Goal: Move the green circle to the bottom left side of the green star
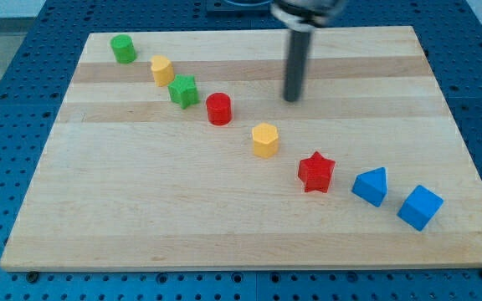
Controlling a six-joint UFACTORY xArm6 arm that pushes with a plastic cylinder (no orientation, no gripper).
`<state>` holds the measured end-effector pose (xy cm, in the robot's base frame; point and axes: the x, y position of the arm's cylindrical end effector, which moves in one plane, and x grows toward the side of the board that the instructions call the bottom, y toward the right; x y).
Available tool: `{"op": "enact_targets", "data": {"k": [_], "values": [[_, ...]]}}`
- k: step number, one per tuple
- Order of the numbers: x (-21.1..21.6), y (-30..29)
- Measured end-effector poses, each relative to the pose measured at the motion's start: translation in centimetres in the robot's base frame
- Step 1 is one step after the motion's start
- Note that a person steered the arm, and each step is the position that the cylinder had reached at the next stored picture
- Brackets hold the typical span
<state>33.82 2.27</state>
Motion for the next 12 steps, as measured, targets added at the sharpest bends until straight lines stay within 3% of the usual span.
{"op": "enact_targets", "data": {"k": [2, 3, 6, 7, 8, 9, 10, 11, 12], "values": [[-10.9, -21.4], [-14.6, -28.6], [-14.7, -28.5], [-14.6, -32.6], [-14.6, -32.6], [-12.9, -32.7], [-2.5, -30.8], [0.7, -28.1], [0.8, -27.0]]}}
